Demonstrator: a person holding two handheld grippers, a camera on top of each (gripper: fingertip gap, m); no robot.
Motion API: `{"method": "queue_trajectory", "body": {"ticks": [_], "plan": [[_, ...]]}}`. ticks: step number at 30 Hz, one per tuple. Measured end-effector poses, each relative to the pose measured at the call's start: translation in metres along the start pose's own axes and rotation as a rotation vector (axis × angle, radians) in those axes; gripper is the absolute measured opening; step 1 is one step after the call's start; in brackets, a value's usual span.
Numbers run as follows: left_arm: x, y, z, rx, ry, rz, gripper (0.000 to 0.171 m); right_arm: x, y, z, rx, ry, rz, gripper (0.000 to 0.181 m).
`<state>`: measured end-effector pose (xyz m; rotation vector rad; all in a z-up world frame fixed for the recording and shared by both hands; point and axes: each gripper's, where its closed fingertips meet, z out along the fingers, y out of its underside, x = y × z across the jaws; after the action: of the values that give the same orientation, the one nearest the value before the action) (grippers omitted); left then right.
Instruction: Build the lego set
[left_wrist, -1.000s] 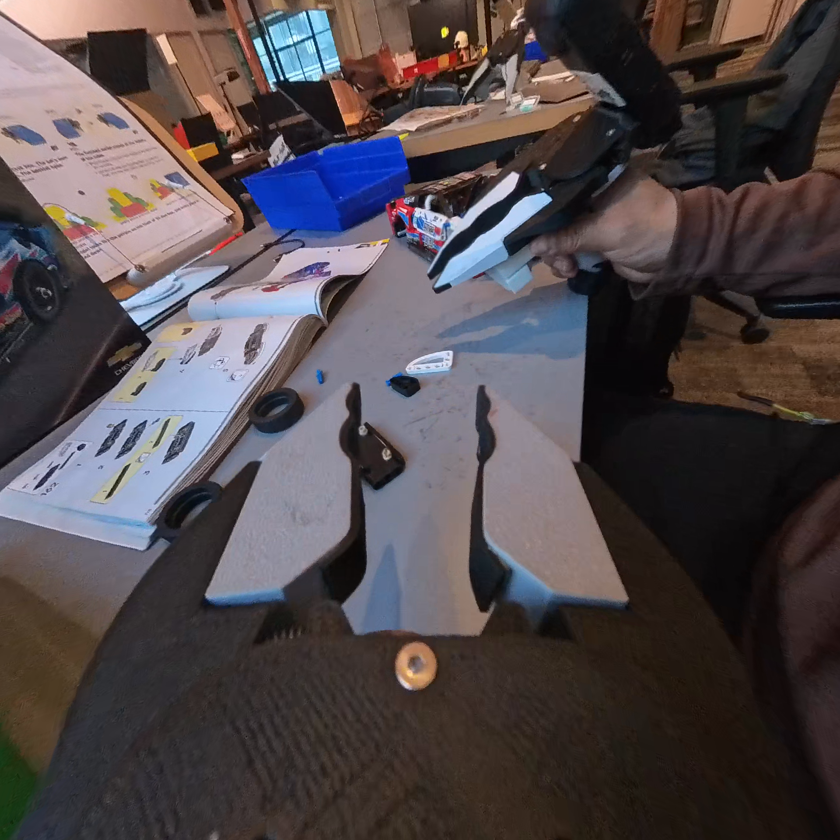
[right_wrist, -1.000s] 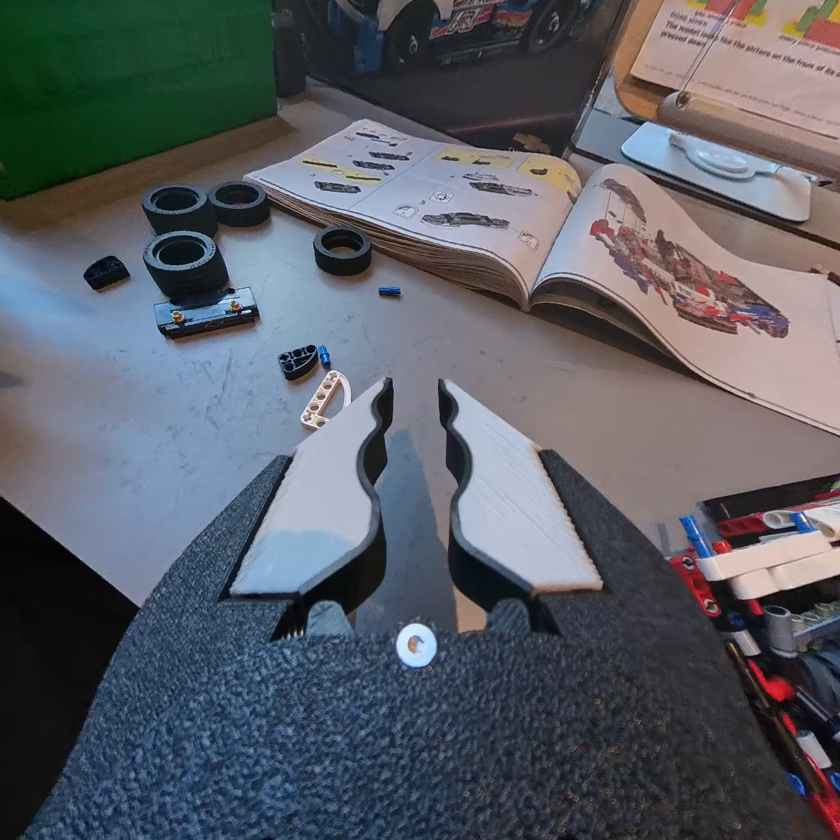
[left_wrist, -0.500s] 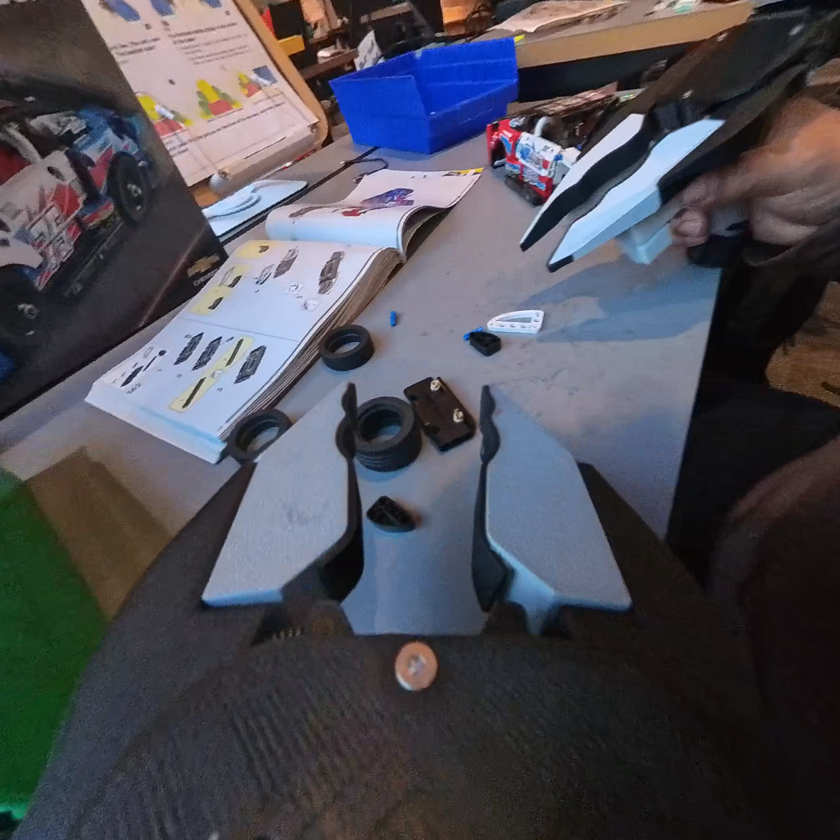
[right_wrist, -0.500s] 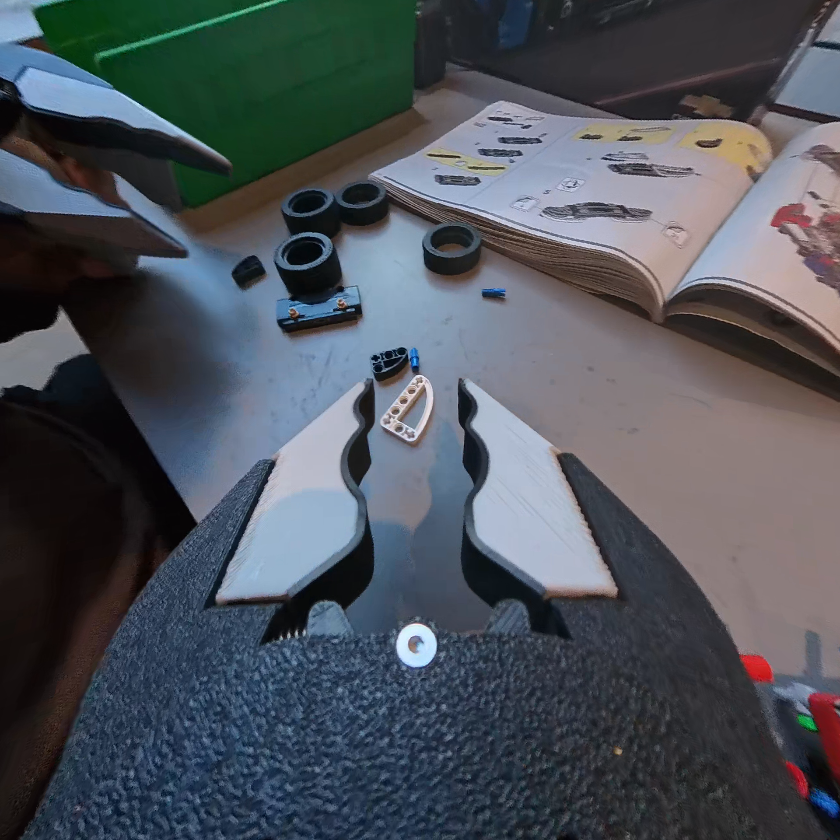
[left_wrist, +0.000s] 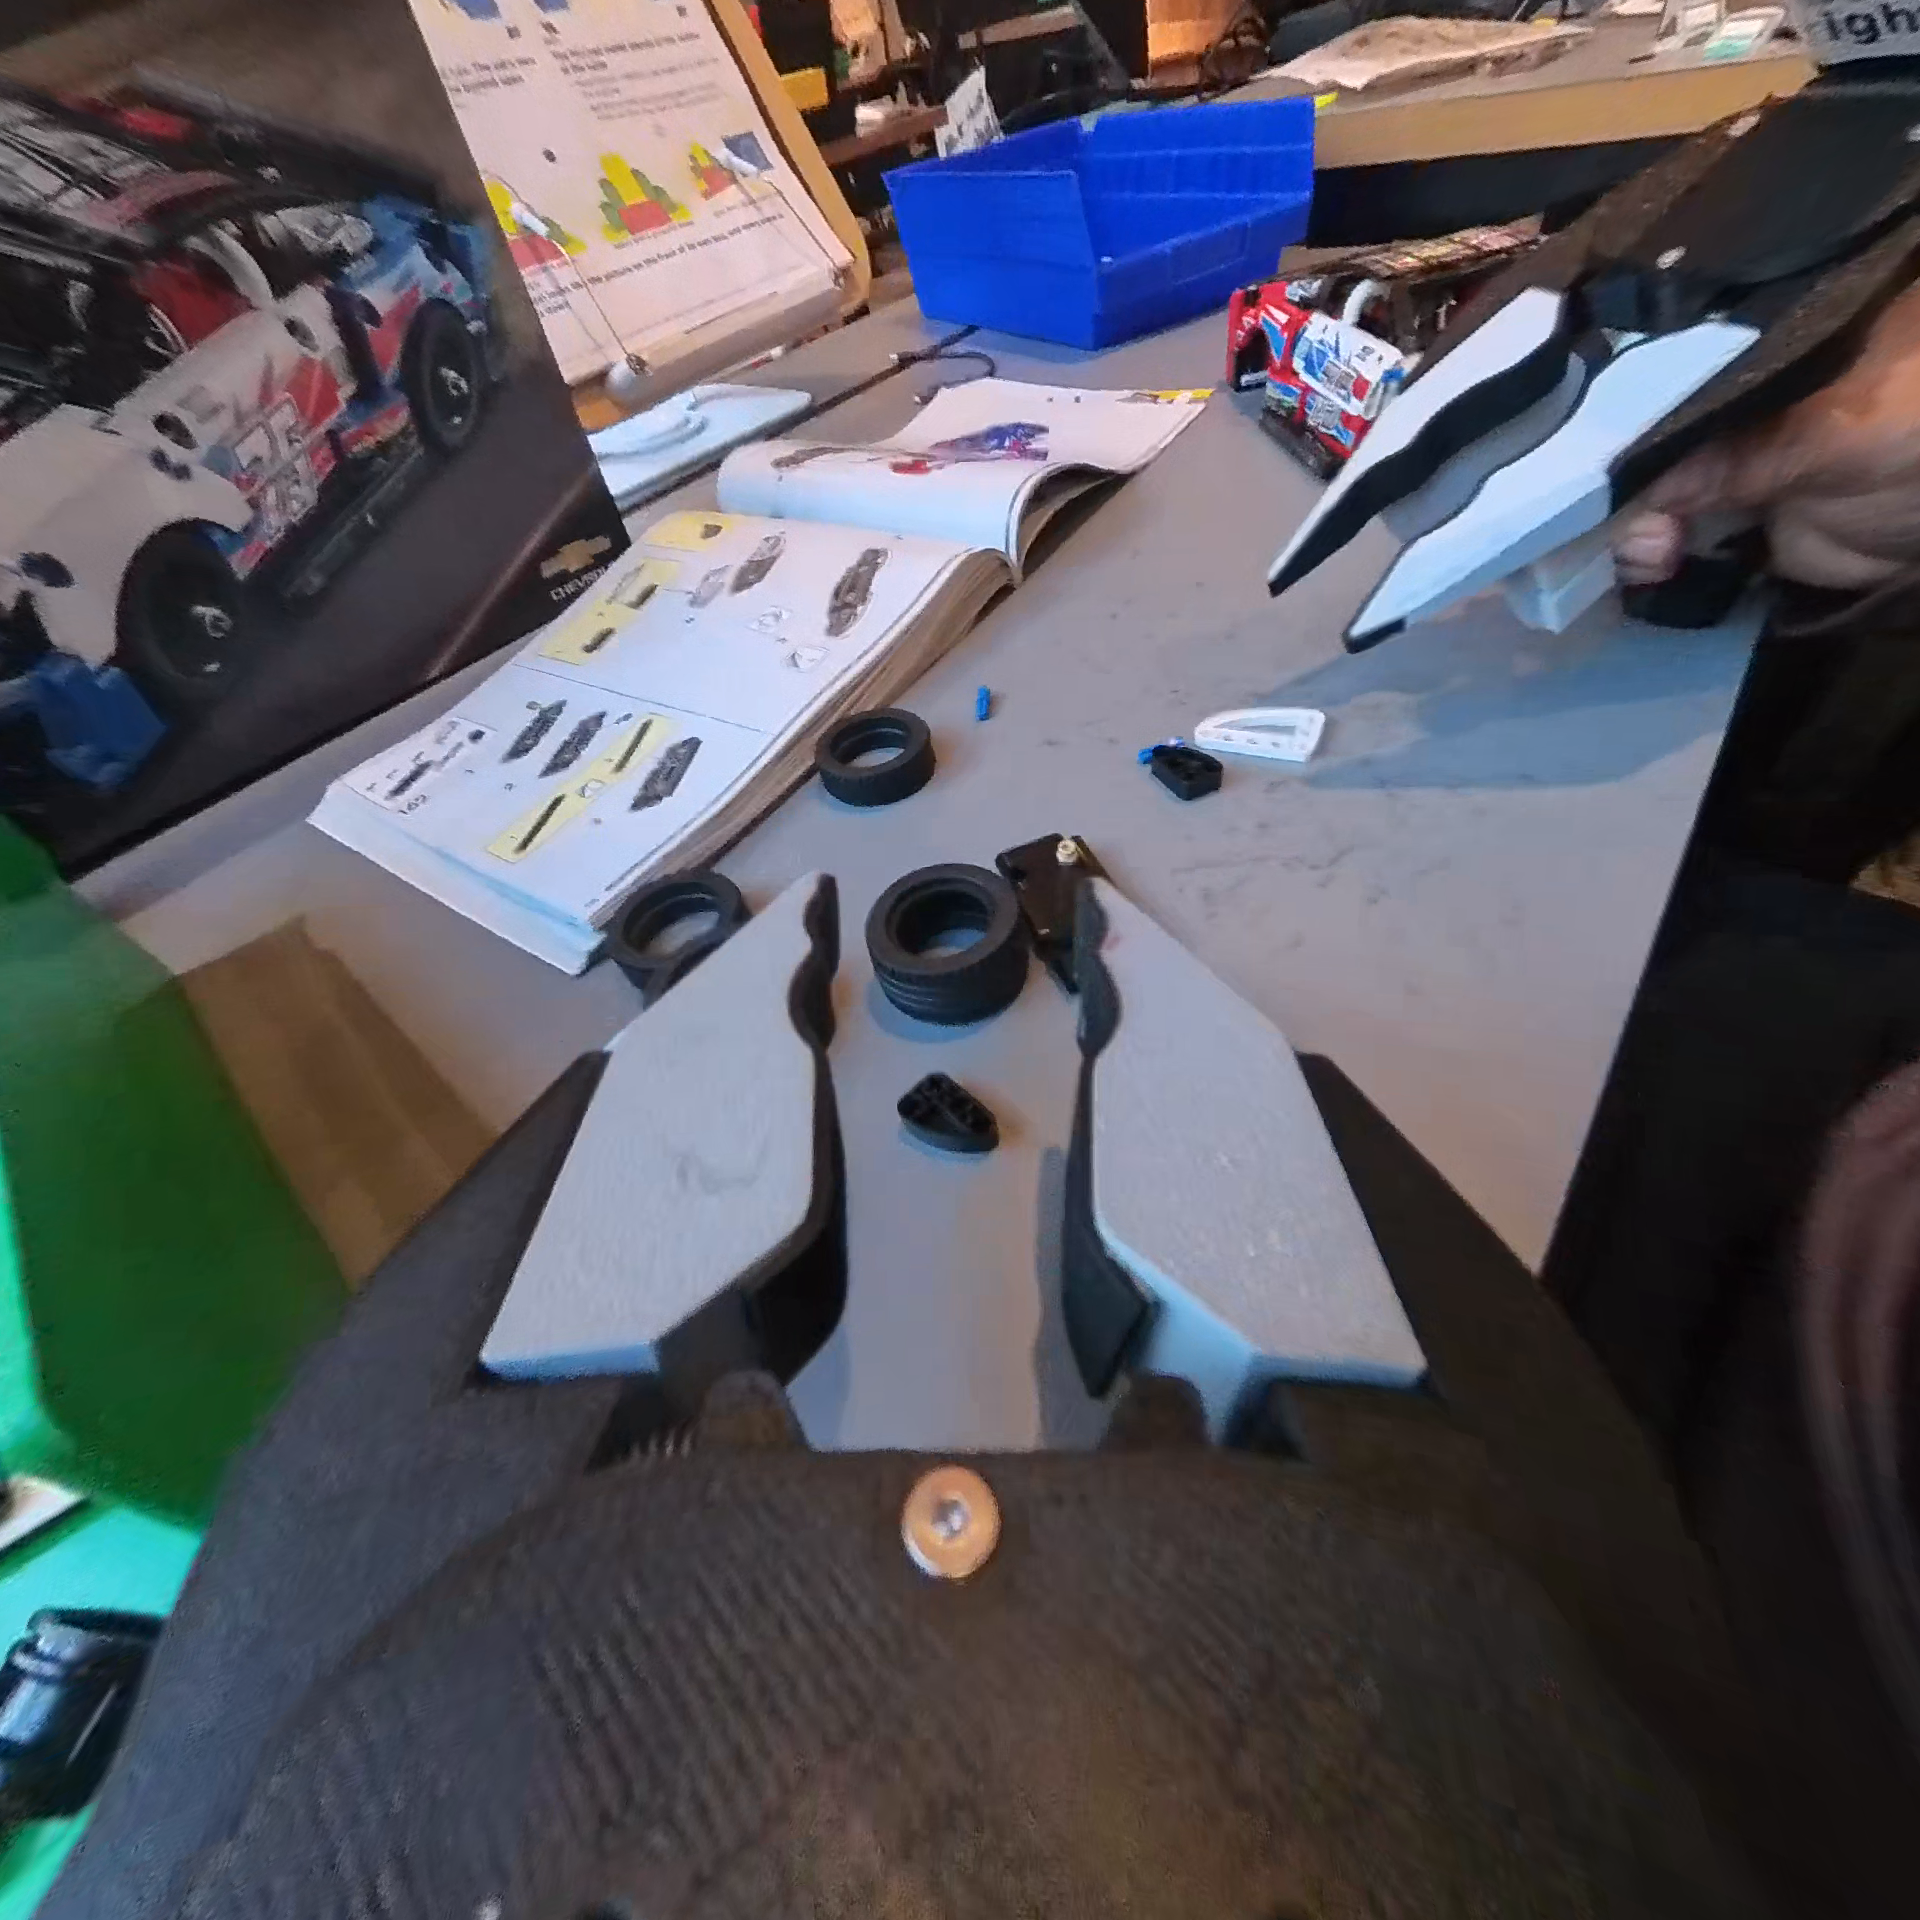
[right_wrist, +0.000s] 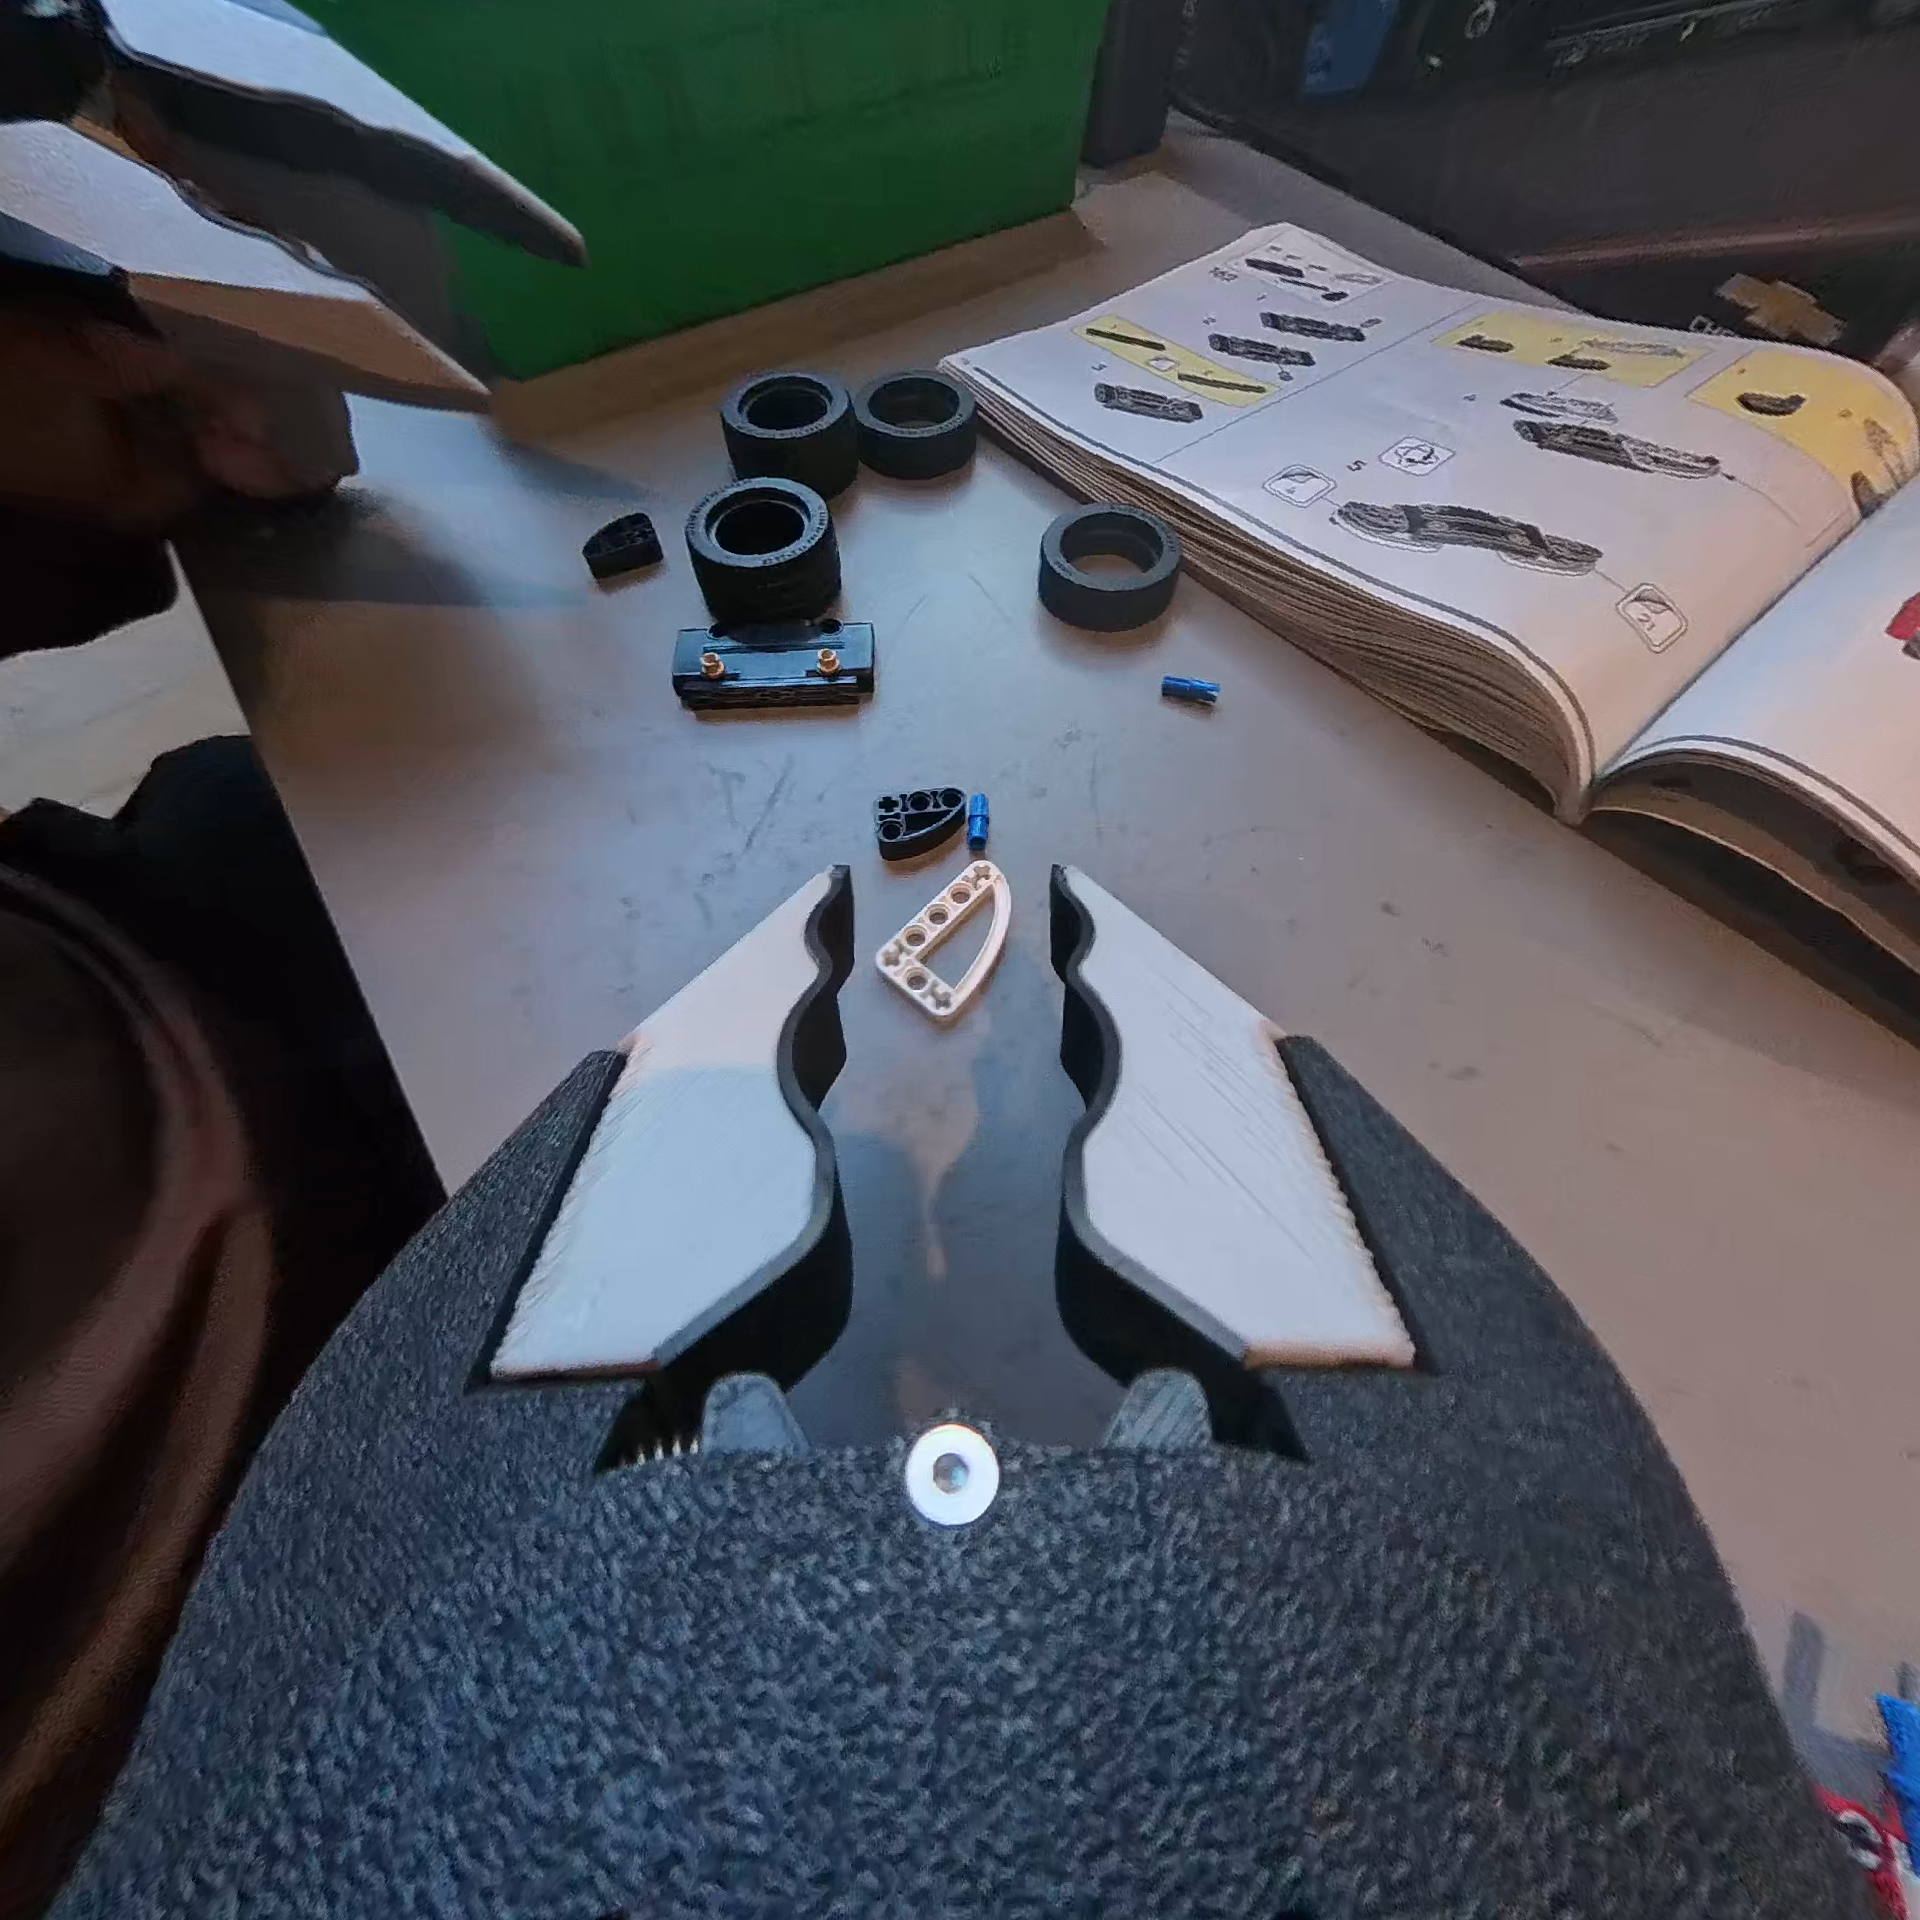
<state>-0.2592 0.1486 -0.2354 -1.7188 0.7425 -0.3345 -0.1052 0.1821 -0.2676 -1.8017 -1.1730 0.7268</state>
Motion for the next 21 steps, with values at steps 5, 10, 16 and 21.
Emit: {"method": "queue_trajectory", "body": {"ticks": [5, 10, 16, 21], "plan": [[-0.002, 0.042, 0.003, -0.274, 0.085, -0.068, 0.048, -0.008, 0.007, 0.005, -0.051, -0.008, -0.064, 0.035], [0.001, 0.073, 0.01, -0.478, 0.141, -0.108, 0.055, -0.009, 0.01, 0.008, -0.078, 0.002, -0.077, 0.034], [-0.007, 0.072, 0.011, -0.468, 0.106, -0.124, 0.043, -0.007, 0.014, 0.011, -0.113, -0.005, -0.058, 0.036], [0.004, 0.07, 0.009, -0.462, 0.141, -0.102, 0.024, -0.004, 0.03, 0.022, -0.238, 0.025, -0.086, 0.04]]}}
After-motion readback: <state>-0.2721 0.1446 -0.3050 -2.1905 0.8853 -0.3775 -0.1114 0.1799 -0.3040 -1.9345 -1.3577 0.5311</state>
